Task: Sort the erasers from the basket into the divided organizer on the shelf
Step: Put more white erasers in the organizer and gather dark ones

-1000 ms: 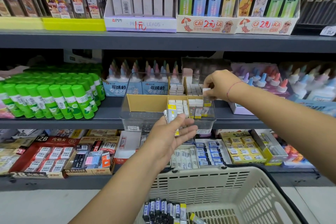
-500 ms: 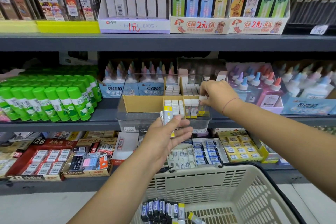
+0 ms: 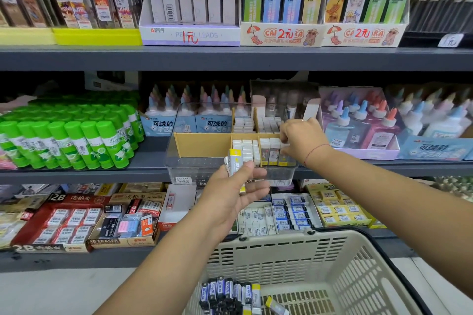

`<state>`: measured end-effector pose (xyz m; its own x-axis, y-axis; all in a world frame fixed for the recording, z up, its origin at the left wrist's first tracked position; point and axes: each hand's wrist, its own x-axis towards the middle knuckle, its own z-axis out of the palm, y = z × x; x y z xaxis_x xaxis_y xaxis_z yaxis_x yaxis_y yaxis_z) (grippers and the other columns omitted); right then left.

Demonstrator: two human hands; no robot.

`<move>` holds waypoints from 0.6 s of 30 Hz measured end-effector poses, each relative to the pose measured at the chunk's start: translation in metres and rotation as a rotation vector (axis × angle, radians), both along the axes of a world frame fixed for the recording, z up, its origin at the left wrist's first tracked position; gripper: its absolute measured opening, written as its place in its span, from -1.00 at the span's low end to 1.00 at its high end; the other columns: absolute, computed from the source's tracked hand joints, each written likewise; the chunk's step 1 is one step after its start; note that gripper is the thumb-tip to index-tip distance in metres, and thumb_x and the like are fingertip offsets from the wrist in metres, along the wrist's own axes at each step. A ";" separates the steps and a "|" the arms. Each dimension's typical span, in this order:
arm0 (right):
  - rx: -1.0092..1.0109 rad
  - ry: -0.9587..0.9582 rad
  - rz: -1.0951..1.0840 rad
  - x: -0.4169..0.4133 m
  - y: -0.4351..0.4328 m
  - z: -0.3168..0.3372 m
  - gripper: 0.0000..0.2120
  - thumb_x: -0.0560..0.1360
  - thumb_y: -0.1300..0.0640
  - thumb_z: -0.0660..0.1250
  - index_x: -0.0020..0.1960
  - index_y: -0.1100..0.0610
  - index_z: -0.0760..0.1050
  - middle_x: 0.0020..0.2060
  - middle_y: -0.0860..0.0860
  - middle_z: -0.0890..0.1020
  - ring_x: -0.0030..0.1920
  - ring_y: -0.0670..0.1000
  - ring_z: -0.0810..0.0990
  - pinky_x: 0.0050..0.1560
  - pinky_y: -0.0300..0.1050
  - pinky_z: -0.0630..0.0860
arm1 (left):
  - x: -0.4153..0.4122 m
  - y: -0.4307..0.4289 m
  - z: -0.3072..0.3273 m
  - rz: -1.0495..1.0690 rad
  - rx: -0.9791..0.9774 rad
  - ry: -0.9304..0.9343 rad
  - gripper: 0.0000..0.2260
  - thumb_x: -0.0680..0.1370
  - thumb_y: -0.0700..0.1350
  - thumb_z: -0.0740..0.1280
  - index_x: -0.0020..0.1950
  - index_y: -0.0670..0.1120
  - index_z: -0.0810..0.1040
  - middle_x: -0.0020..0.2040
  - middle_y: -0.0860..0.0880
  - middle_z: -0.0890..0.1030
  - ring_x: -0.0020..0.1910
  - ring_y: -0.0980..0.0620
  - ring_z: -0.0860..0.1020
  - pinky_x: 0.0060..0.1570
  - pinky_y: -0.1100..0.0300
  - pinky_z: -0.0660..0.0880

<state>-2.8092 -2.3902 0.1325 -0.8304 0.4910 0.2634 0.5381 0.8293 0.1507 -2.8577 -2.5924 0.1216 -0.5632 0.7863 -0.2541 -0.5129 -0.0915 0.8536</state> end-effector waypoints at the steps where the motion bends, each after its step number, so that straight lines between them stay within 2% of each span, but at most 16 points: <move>1: 0.003 -0.010 -0.011 0.001 -0.001 0.001 -0.86 0.45 0.06 0.40 -0.06 0.02 0.45 -0.02 -0.04 0.54 0.02 0.03 0.52 0.06 -0.09 0.25 | 0.000 0.000 0.000 -0.008 -0.027 0.031 -0.84 0.58 -0.15 0.30 0.11 -0.18 0.46 -0.15 -0.13 0.65 -0.36 0.04 0.56 -0.39 0.26 0.53; 3: -0.015 0.003 -0.031 0.003 -0.005 0.005 -0.81 0.46 -0.02 0.40 0.03 0.00 0.50 0.02 -0.05 0.53 0.04 0.02 0.51 0.11 -0.07 0.28 | 0.000 0.001 0.000 -0.014 -0.060 0.060 -0.90 0.57 -0.09 0.31 -0.06 -0.12 0.47 -0.28 -0.05 0.55 -0.46 0.10 0.39 -0.52 0.32 0.35; 5: -0.174 0.182 0.007 0.008 -0.019 0.011 -0.75 0.44 -0.07 0.41 0.06 0.01 0.54 -0.04 -0.06 0.50 -0.04 -0.03 0.50 0.08 -0.11 0.33 | -0.001 0.002 0.000 -0.019 -0.057 0.070 -0.83 0.54 -0.02 0.33 -0.11 -0.09 0.44 -0.35 0.00 0.46 -0.49 0.12 0.29 -0.58 0.35 0.20; 7: -0.595 0.425 0.143 0.014 -0.041 0.019 -0.79 0.45 -0.01 0.42 -0.01 0.11 0.58 -0.19 -0.07 0.51 -0.22 -0.13 0.46 -0.08 -0.24 0.39 | -0.001 0.003 0.002 -0.038 -0.057 0.110 -0.81 0.54 0.03 0.31 -0.12 -0.08 0.43 -0.39 0.02 0.41 -0.52 0.14 0.23 -0.58 0.35 0.11; 9: -1.093 0.472 0.300 0.019 -0.065 0.025 -0.79 0.51 0.08 0.36 -0.01 0.24 0.60 -0.28 0.00 0.52 -0.30 -0.14 0.43 -0.24 -0.33 0.40 | 0.000 0.004 0.003 -0.068 -0.063 0.163 -0.81 0.56 0.02 0.29 -0.09 -0.09 0.44 -0.42 0.03 0.39 -0.55 0.15 0.20 -0.58 0.35 0.07; 10: -1.251 0.457 0.329 0.020 -0.070 0.026 -0.79 0.52 0.12 0.34 0.00 0.28 0.59 -0.27 0.06 0.52 -0.30 -0.11 0.43 -0.28 -0.35 0.40 | 0.001 0.004 0.003 -0.081 -0.067 0.186 -0.81 0.56 0.01 0.29 -0.08 -0.10 0.44 -0.44 0.03 0.39 -0.56 0.15 0.19 -0.59 0.35 0.07; 12: -1.398 0.439 0.329 0.021 -0.068 0.026 -0.80 0.47 0.20 0.38 0.01 0.32 0.58 -0.21 0.14 0.55 -0.21 -0.02 0.47 -0.19 -0.29 0.44 | 0.001 0.003 0.003 -0.102 -0.077 0.222 -0.82 0.55 0.00 0.29 -0.11 -0.10 0.42 -0.46 0.02 0.39 -0.58 0.16 0.19 -0.61 0.36 0.08; 14: -1.468 0.413 0.294 0.023 -0.061 0.027 -0.73 0.34 0.19 0.44 0.00 0.29 0.58 -0.14 0.18 0.58 -0.13 0.05 0.49 -0.09 -0.19 0.43 | 0.002 0.001 0.004 -0.112 -0.078 0.234 -0.81 0.52 0.02 0.32 -0.12 -0.09 0.43 -0.46 0.01 0.39 -0.58 0.16 0.19 -0.61 0.36 0.09; 16: -1.532 0.350 0.261 0.025 -0.059 0.024 -0.69 0.28 0.14 0.45 -0.03 0.24 0.58 -0.19 0.11 0.60 -0.16 0.02 0.50 -0.11 -0.18 0.39 | 0.002 0.001 0.005 -0.099 -0.064 0.197 -0.72 0.46 0.08 0.33 -0.03 -0.11 0.48 -0.42 0.01 0.41 -0.56 0.16 0.22 -0.60 0.36 0.13; 18: -1.611 0.347 0.260 0.027 -0.060 0.021 -0.74 0.33 0.13 0.42 -0.04 0.23 0.57 -0.20 0.08 0.63 -0.14 0.00 0.56 -0.04 -0.16 0.45 | 0.001 0.003 0.006 -0.068 -0.057 0.123 -0.64 0.49 0.14 0.27 0.06 -0.13 0.50 -0.38 0.00 0.43 -0.51 0.15 0.27 -0.58 0.34 0.18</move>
